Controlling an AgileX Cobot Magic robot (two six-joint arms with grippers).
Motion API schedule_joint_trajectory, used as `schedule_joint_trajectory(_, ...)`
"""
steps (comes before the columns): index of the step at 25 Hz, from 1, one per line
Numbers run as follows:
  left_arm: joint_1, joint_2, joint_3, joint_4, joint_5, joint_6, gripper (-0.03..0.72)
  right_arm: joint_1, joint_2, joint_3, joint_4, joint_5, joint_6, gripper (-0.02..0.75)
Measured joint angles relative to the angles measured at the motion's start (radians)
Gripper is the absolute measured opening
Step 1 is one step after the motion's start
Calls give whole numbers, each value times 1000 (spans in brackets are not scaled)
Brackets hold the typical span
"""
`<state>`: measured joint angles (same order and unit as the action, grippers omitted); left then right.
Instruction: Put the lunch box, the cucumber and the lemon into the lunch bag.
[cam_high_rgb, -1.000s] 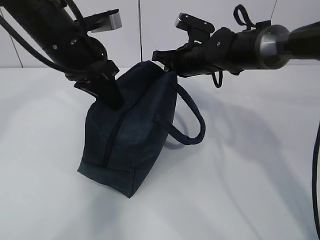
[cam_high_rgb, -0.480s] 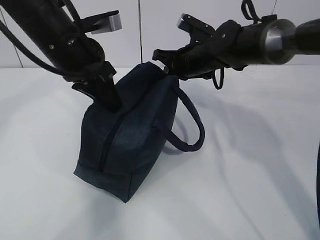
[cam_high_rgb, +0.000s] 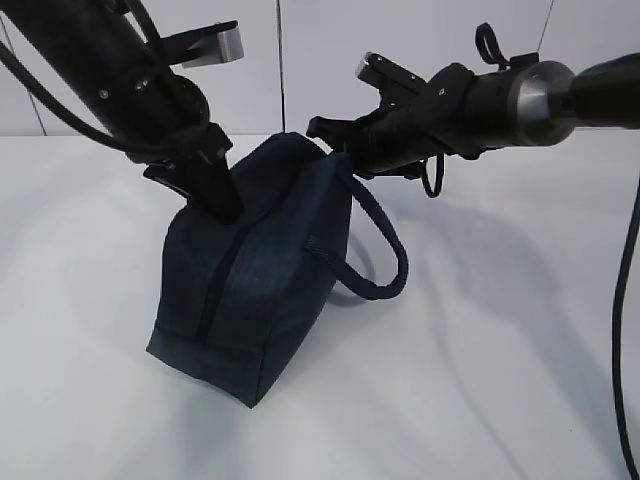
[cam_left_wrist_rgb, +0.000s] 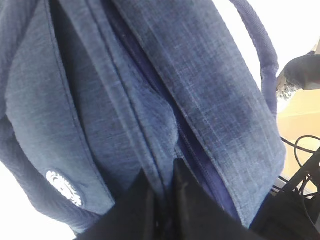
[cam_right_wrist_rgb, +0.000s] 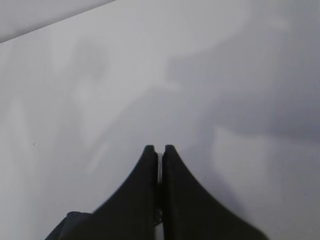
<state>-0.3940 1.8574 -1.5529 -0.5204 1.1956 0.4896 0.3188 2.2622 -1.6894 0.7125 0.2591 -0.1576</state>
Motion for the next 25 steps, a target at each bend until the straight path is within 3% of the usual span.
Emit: schedule_joint_trajectory(25, 0, 0, 0, 5, 18, 10, 11, -6, -2, -16, -6, 63, -107, 0)
